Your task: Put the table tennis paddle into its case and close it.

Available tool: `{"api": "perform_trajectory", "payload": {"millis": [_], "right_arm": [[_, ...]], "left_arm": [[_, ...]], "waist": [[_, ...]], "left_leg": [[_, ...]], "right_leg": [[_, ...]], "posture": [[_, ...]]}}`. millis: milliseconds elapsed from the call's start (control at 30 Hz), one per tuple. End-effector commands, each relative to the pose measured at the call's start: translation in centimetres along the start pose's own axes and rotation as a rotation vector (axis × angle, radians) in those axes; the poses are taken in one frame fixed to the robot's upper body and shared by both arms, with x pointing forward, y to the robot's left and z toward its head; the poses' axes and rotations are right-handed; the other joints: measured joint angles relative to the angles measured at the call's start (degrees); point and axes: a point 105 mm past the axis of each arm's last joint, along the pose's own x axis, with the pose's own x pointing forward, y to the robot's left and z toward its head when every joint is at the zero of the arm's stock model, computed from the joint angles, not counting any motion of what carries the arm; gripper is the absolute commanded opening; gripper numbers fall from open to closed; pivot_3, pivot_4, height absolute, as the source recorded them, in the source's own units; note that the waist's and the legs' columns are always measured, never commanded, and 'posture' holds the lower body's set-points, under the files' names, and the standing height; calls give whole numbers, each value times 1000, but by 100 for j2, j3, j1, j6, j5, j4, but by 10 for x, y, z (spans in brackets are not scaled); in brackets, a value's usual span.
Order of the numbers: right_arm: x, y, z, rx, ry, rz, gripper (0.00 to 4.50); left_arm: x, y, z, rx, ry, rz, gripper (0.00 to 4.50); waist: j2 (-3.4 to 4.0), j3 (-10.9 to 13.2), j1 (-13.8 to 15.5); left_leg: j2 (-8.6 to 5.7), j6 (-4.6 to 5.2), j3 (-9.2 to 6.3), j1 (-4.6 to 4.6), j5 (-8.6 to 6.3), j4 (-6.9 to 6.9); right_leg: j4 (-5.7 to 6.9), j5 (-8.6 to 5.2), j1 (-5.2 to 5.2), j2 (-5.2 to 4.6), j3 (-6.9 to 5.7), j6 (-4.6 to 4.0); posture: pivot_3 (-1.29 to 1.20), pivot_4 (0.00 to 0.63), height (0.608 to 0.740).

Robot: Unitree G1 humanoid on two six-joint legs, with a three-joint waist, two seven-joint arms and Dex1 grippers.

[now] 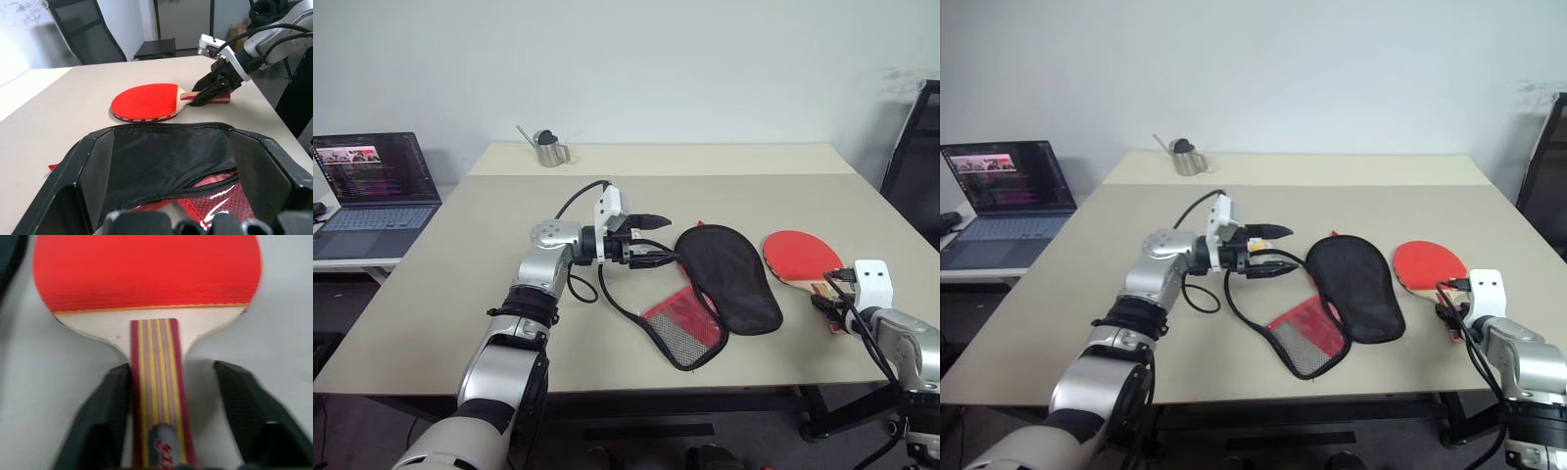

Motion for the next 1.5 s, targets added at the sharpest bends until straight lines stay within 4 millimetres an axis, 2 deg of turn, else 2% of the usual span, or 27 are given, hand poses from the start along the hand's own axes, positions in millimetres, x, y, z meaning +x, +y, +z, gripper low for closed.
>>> {"api": "perform_trajectory", "payload": {"millis": [33, 67, 233, 367, 500, 700, 833, 967, 1100, 1267, 1500], "right_arm": [[0, 2, 6, 22, -16, -14, 1381], [0, 2, 7, 29, -19, -19, 1088], [-3, 1, 15, 53, -43, -49, 1065], [-12, 0, 37, 71, -121, -86, 1065], [-25, 27, 62, 47, -191, -16, 1065], [-38, 69, 81, 23, -243, 71, 1065], [-39, 105, 74, 18, -217, 149, 1065], [-36, 127, 66, 20, -194, 186, 1065], [-28, 153, 53, 0, -161, 236, 1065], [-19, 159, 43, -38, -133, 247, 1065], [-10, 152, 41, -75, -126, 232, 1065]], "left_arm": [[-8, 11, 14, 61, -12, 47, 4047], [-10, 13, 14, 61, -7, 59, 4047], [-24, 19, 10, 58, 20, 101, 4047], [-33, 22, 7, 57, 36, 123, 4047], [-36, 23, 6, 51, 42, 131, 4047], [-39, 24, 4, 49, 50, 138, 4047], [-38, 25, 4, 50, 46, 141, 4047], [-38, 23, 4, 43, 39, 140, 4047], [-38, 9, 0, 29, 38, 100, 4047], [-42, -6, -6, 30, 119, 61, 4047], [-41, -8, 8, 43, 146, 58, 4047]], "waist": [[-2, -1, 0], [-2, -1, -1], [-3, -2, -3], [-3, -2, 1], [-3, -2, 3], [-3, -2, 12], [-3, -2, 14], [-3, -2, 12], [-2, -2, 5], [-3, -2, 0], [-3, -2, 12]], "left_leg": [[0, 0, 0, 1, 0, 0], [0, 0, 0, 1, 0, 0], [0, 0, 0, 1, 0, 0], [0, 0, 1, 0, 0, 0], [0, 0, 5, -6, 0, -3], [2, 0, 1, -8, 0, -8], [2, 0, -4, -6, 0, -3], [2, 0, -7, -5, 0, -2], [3, 0, -9, -5, 0, -2], [4, 0, -7, -6, 0, -4], [4, 0, -10, -5, 0, -3]], "right_leg": [[0, 1, 0, 0, 0, 0], [0, 1, 1, 0, 0, 0], [0, 2, 0, 0, 0, 1], [0, 2, -2, 0, 0, 1], [7, 2, -12, -1, 3, 1], [45, -17, -30, 1, -3, -18], [68, -21, -34, 0, -5, -20], [77, -21, -36, 0, -5, -21], [77, -21, -36, 0, -6, -22], [77, -26, -37, 0, -8, -30], [77, -27, -35, -1, -10, -30]], "posture": [[0, 150, 740], [0, 150, 740], [0, 150, 740], [0, 150, 740], [0, 150, 740], [0, 150, 740], [0, 150, 740], [0, 150, 740], [0, 150, 740], [0, 150, 740], [0, 150, 740]]}}
